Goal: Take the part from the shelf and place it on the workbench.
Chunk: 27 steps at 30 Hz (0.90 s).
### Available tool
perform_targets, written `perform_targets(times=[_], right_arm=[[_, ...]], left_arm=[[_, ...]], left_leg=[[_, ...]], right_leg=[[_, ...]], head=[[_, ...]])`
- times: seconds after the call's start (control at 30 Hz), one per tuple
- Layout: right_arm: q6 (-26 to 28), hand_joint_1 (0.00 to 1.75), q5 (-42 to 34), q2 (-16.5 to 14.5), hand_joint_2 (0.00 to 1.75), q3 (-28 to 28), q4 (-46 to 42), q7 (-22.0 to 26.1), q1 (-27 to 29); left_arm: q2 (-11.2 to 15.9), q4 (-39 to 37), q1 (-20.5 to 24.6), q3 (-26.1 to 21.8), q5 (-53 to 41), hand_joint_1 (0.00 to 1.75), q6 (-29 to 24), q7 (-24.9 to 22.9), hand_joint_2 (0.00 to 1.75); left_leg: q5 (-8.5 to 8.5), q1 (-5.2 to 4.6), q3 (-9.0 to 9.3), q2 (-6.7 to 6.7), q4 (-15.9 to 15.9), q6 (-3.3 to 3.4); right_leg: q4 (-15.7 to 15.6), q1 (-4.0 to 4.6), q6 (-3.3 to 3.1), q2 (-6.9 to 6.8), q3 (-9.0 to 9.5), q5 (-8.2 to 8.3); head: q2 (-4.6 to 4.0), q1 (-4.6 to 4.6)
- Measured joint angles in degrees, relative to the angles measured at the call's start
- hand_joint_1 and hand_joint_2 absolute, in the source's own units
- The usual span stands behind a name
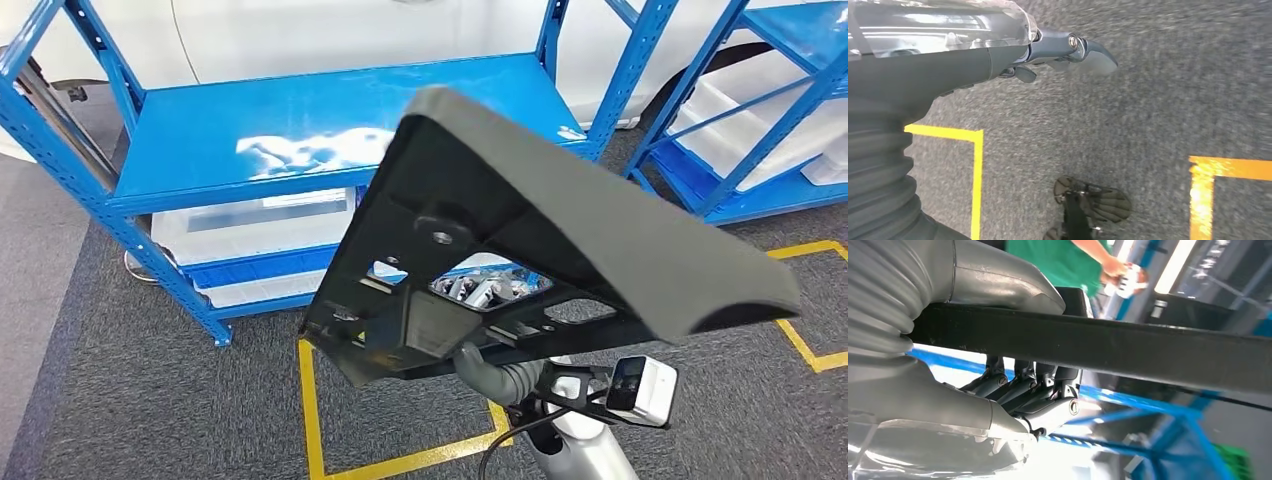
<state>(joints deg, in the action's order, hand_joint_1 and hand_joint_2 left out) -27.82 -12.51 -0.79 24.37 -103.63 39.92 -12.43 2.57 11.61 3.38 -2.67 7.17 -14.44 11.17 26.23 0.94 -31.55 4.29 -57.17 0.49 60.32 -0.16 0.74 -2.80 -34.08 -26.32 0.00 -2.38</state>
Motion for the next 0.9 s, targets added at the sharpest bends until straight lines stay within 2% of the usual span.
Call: perform_targets(times=[0.03,0.07,0.13,0.17,0.2,0.27,0.3,0.33,0.37,0.4,0.43,0.5,0.53,0.57,0.63,0.67,0.73,0.77,0.8,0.83,0.87,0.9], right_arm=[[0.1,1.36,-0.2,-0.2,1.75,-0.2,-0.9,0.0,0.0],[0.2,1.36,-0.5,-0.3,1.75,-0.4,-1.7,0.0,0.0],[0.8,1.36,-1.1,-0.4,1.75,-0.8,-3.1,0.0,0.2],[1.0,1.36,-1.3,-0.4,1.75,-0.9,-3.8,0.0,0.2],[1.3,1.36,-1.5,-0.5,1.75,-1.0,-4.3,0.0,0.2],[1.4,1.36,-1.7,-0.7,1.75,-1.1,-5.2,0.0,0.2],[1.4,1.36,-1.9,-0.8,1.75,-1.1,-5.4,0.0,0.3],[1.3,1.36,-2.0,-0.9,1.75,-1.1,-5.5,0.0,0.5],[1.3,1.36,-2.1,-0.9,1.75,-1.1,-5.6,0.0,0.6],[1.3,1.36,-2.1,-0.9,1.75,-1.1,-5.7,0.0,0.6],[1.3,1.36,-2.1,-1.0,1.75,-1.1,-5.7,0.0,0.6],[1.2,1.36,-2.2,-1.0,1.75,-1.1,-5.8,0.0,0.5],[1.2,1.36,-2.3,-1.0,1.75,-1.0,-5.9,-0.1,0.4],[1.3,1.36,-2.5,-1.0,1.75,-0.9,-5.9,-0.3,0.3],[1.4,1.36,-2.9,-1.1,1.75,-0.8,-5.9,-0.7,0.2],[1.5,1.36,-3.1,-1.1,1.75,-0.8,-5.9,-0.8,0.2],[1.6,1.36,-3.5,-1.1,1.75,-0.8,-5.8,-1.1,-0.2],[1.7,1.36,-3.7,-1.1,1.75,-0.8,-5.6,-1.2,-0.5],[1.7,1.36,-3.9,-1.1,1.75,-0.8,-5.4,-1.3,-0.6],[1.8,1.36,-4.0,-1.1,1.75,-0.8,-5.2,-1.3,-0.5],[1.8,1.36,-4.0,-1.0,1.75,-0.8,-5.0,-1.2,-0.2],[1.8,1.36,-4.0,-1.0,1.75,-0.8,-4.9,-1.2,0.1]], left_arm=[[0.2,0.0,0.0,0.0,0.0,0.0,0.0,0.2,1.75],[0.4,0.0,0.1,0.0,0.0,0.0,0.0,0.5,1.75],[0.8,0.0,0.3,0.0,0.0,0.0,0.0,0.8,1.75],[0.9,0.0,0.4,0.0,-0.1,0.0,0.1,0.8,1.75],[1.0,0.0,0.6,0.0,-0.1,0.0,0.1,0.9,1.75],[1.2,0.0,0.7,0.0,-0.1,0.0,0.1,1.0,1.75],[1.2,0.0,0.6,0.0,-0.1,0.0,0.2,1.1,1.75],[1.3,0.0,0.6,-0.1,0.0,0.0,0.3,1.2,1.75],[1.3,0.0,0.5,-0.1,0.0,0.0,0.4,1.2,1.75],[1.3,0.0,0.5,-0.1,0.0,0.0,0.6,1.2,1.75],[1.3,0.0,0.5,-0.1,0.0,0.0,0.7,1.3,1.75],[1.3,0.0,0.5,-0.1,0.0,0.0,1.0,1.3,1.75],[1.2,0.0,0.5,-0.1,0.1,0.0,1.0,1.3,1.75],[1.2,0.0,0.5,-0.2,0.3,0.0,1.0,1.3,1.75],[0.9,0.0,0.5,-0.2,0.4,0.0,1.0,1.4,1.75],[0.7,0.0,0.6,-0.3,0.4,0.0,1.0,1.4,1.75],[0.2,0.0,0.5,-0.3,0.1,0.0,1.0,1.2,1.75],[0.0,0.0,0.3,-0.3,-0.1,0.0,1.0,1.1,1.75],[-0.2,0.0,0.1,-0.2,-0.4,0.0,1.0,0.9,1.75],[-0.4,0.0,-0.1,-0.2,-0.7,0.0,1.0,0.7,1.75],[-0.6,0.0,-0.2,-0.2,-1.0,0.0,1.0,0.4,1.75],[-0.7,0.0,-0.2,-0.1,-1.2,0.0,1.0,0.2,1.75]], left_leg=[[0.09,-0.09,0.11,0.5,0.0,-0.3],[0.14,-0.17,0.21,1.03,0.0,-0.63],[0.27,-0.15,0.36,1.76,0.1,-1.34],[0.72,-0.1,0.27,1.19,-0.3,-1.63],[1.79,0.0,-0.27,0.04,-1.7,-1.86],[5.51,0.18,-3.06,-2.79,-8.2,-2.17],[7.33,0.21,-4.95,-3.5,-12.4,-2.27],[8.32,0.2,-6.45,-3.78,-15.6,-2.35],[8.09,0.2,-7.08,-3.89,-16.7,-2.36],[6.7,0.21,-6.62,-4.01,-15.5,-2.3],[4.49,0.23,-5.15,-4.42,-12.1,-2.18],[1.09,0.36,-1.67,-6.73,-4.2,-1.8],[0.41,0.37,-0.63,-7.7,-1.7,-1.63],[0.44,0.33,-0.19,-8.23,-0.7,-1.44],[0.34,0.26,-0.08,-7.32,-0.5,-0.97],[0.18,0.37,0.02,-6.65,-0.3,-0.61],[-0.11,0.61,0.1,-5.21,0.1,0.1],[-0.13,0.51,0.1,-4.48,0.2,0.31],[-0.09,0.43,0.06,-3.73,0.2,0.42],[-0.05,0.36,0.05,-2.96,0.2,0.43],[0.01,0.32,0.05,-2.19,0.1,0.42],[0.07,0.31,0.09,-1.47,0.1,0.36]], right_leg=[[-2.2,0.27,-0.34,-0.63,1.03,0.5],[-2.8,0.51,-0.62,-0.68,1.19,0.46],[-3.0,0.39,-1.19,0.64,0.99,0.83],[-3.3,0.21,-1.54,1.22,1.02,1.08],[-3.5,0.04,-1.89,1.77,1.08,1.34],[-3.8,-0.03,-2.35,2.95,1.07,1.63],[-3.7,0.04,-2.44,3.65,0.99,1.66],[-3.6,0.11,-2.48,4.43,0.94,1.67],[-3.5,0.16,-2.48,5.26,0.91,1.67],[-3.3,0.18,-2.44,6.1,0.92,1.63],[-3.1,0.18,-2.35,6.92,0.94,1.57],[-2.6,0.16,-2.03,8.37,0.8,1.4],[-2.4,0.11,-1.75,9.02,0.58,1.4],[-2.3,0.03,-1.42,9.64,0.32,1.46],[-2.4,-0.08,-0.65,10.85,-0.09,1.71],[-2.1,-0.02,-0.32,10.54,-0.29,1.51],[1.5,0.18,0.21,7.51,-2.06,-0.66],[5.0,0.13,0.41,5.4,-3.79,-2.54],[9.2,0.0,0.6,4.03,-5.84,-4.4],[12.7,-0.14,0.77,3.39,-7.58,-5.59],[14.4,-0.29,0.88,3.12,-8.46,-5.76],[13.8,-0.39,0.91,2.94,-8.17,-4.87]], head=[[0.0,0.0],[0.0,0.0],[0.0,0.0],[0.0,0.0],[0.0,-0.01],[0.0,-0.01],[0.0,-0.01],[0.0,-0.01],[0.0,-0.01],[0.0,-0.01],[0.0,-0.01],[0.0,0.0],[0.0,0.0],[0.0,-0.01],[0.0,-0.01],[0.0,-0.01],[0.0,-0.01],[0.0,0.0],[0.0,0.0],[0.0,0.0],[0.0,0.0],[0.0,0.0]])
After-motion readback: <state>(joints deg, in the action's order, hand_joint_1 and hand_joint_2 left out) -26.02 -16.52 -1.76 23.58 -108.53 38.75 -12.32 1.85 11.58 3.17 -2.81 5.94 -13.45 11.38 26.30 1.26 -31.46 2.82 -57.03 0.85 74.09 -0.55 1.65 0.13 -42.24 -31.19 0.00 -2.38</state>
